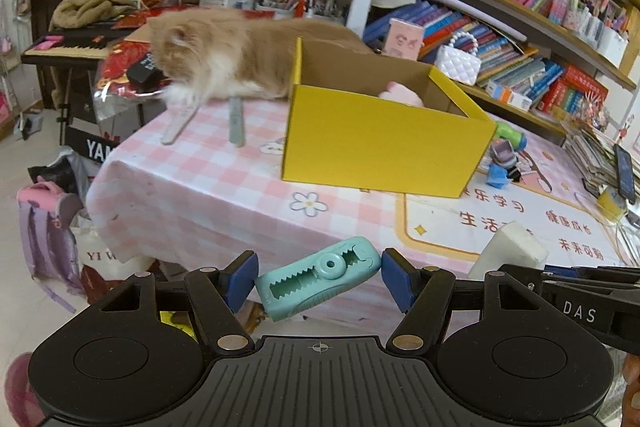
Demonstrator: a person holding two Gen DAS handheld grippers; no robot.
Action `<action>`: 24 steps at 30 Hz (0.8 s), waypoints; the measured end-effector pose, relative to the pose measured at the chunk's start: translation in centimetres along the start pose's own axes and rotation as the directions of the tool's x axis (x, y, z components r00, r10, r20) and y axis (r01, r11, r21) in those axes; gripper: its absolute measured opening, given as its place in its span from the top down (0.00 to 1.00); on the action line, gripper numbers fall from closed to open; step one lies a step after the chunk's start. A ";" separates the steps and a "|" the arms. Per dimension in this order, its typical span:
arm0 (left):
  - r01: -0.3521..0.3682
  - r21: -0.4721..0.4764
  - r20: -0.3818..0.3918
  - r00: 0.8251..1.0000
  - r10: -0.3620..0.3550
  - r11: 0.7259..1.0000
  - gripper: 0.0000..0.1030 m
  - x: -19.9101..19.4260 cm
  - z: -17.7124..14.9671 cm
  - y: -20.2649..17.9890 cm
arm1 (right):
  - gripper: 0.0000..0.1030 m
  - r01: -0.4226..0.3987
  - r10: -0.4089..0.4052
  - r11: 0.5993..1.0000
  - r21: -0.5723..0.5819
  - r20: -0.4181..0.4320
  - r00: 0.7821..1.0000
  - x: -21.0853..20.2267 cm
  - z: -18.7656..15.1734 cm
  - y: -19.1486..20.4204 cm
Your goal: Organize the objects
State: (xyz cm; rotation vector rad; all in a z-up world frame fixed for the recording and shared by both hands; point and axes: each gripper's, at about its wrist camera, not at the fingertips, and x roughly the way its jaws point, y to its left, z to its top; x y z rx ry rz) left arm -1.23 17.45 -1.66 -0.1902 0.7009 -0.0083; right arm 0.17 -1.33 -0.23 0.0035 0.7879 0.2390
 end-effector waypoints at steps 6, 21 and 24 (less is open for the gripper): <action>0.008 0.000 0.020 1.000 -0.008 1.000 0.34 -0.5 0.3 0.8 | 0.82 0.007 -0.006 1.000 -0.012 0.016 1.000 -0.3 0.1 1.3; 0.038 0.018 0.086 0.995 -0.040 0.999 0.34 -0.5 3.0 0.8 | 0.82 0.021 -0.022 1.000 0.015 0.060 0.998 -0.4 2.2 1.3; 0.041 0.029 0.110 0.993 -0.043 0.999 0.34 -0.3 3.9 0.4 | 0.82 0.019 -0.021 1.000 0.024 0.073 0.997 -0.1 3.1 0.8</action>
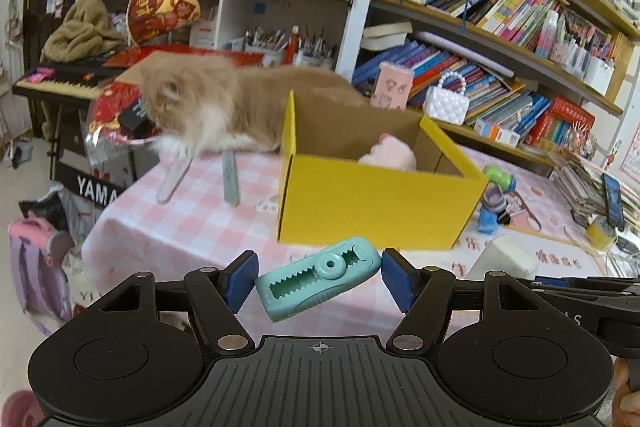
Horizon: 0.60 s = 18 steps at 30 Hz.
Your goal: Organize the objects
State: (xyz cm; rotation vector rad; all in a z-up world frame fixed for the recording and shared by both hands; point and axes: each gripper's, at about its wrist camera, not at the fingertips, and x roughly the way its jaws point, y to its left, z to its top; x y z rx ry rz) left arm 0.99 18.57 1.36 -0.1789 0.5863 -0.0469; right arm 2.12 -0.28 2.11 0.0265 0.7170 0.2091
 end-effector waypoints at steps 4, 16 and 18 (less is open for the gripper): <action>-0.003 0.008 0.030 1.000 0.003 1.000 0.34 0.7 1.5 -0.4 | 0.82 -0.006 0.006 1.000 0.004 0.026 1.000 0.6 1.5 -0.6; -0.035 0.056 0.128 0.991 0.028 0.998 0.34 3.9 6.0 -2.4 | 0.82 -0.031 0.034 0.999 -0.026 0.119 0.992 2.6 7.9 -2.6; -0.038 0.054 0.137 0.990 0.030 0.998 0.34 4.8 6.7 -2.8 | 0.82 -0.038 0.042 0.999 -0.031 0.141 0.989 3.1 9.1 -2.9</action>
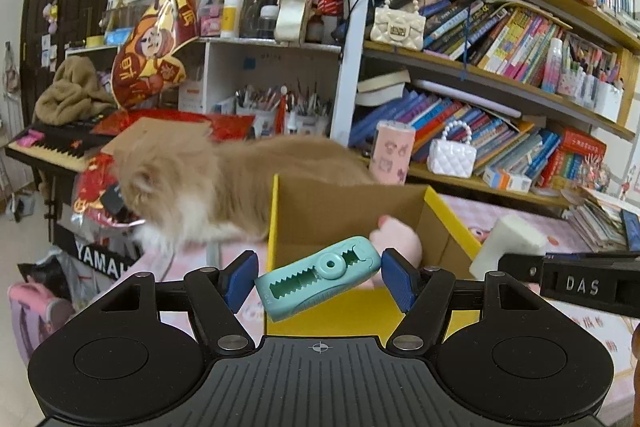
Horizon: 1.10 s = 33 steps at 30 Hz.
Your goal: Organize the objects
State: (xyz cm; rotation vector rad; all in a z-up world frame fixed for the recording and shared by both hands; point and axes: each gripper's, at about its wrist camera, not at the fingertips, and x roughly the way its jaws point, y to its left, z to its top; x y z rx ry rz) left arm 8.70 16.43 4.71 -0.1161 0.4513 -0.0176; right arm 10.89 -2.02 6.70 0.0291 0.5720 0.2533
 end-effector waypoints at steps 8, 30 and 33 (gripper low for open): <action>-0.031 0.022 -0.015 0.999 0.031 0.999 0.34 4.6 1.4 -1.3 | 0.82 -0.005 0.009 0.997 -0.079 0.043 0.999 4.2 2.9 -1.1; -0.105 0.133 -0.174 0.976 0.128 0.986 0.34 11.9 -0.9 -3.3 | 0.82 -0.131 0.081 0.970 -0.205 -0.235 0.969 14.1 1.0 -3.0; -0.106 0.123 -0.183 0.975 0.127 0.987 0.33 12.0 -1.0 -3.2 | 0.82 -0.132 0.082 0.970 -0.206 -0.234 0.969 14.0 1.0 -2.9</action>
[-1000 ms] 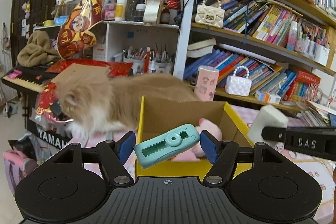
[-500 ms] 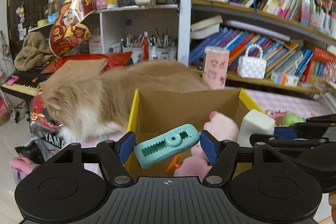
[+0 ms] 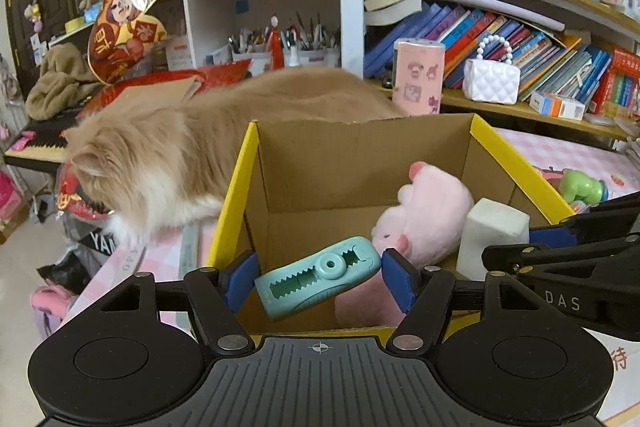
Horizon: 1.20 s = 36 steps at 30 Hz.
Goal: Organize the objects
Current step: 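Open both tools to drop the green clip and white block into the box, then withdraw both tools from the box toward the remaining toys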
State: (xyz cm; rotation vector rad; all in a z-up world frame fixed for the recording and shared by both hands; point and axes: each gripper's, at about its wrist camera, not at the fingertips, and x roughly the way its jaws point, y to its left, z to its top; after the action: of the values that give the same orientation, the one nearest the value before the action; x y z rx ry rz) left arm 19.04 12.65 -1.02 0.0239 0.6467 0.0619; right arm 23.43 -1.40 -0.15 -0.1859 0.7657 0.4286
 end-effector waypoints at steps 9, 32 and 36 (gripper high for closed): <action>0.001 -0.054 0.092 0.996 0.004 0.999 0.22 -2.6 0.7 0.8 | 0.50 0.036 -0.037 0.999 0.010 0.134 0.990 -2.8 0.3 0.5; 0.021 -0.096 0.123 0.992 -0.009 0.995 0.15 -10.7 -4.2 4.5 | 0.45 0.166 -0.191 0.977 0.132 0.202 0.961 -10.7 -5.1 5.6; 0.026 -0.087 0.096 0.995 -0.018 0.996 0.15 -11.9 -6.0 4.8 | 0.41 0.192 -0.214 0.971 0.144 0.160 0.964 -11.2 -7.2 7.1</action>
State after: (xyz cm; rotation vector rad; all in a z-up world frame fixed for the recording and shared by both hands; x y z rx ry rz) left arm 5.69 16.69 1.55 -0.0654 0.5486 0.0676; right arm 8.62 -0.74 2.57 -0.1040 0.5923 0.1965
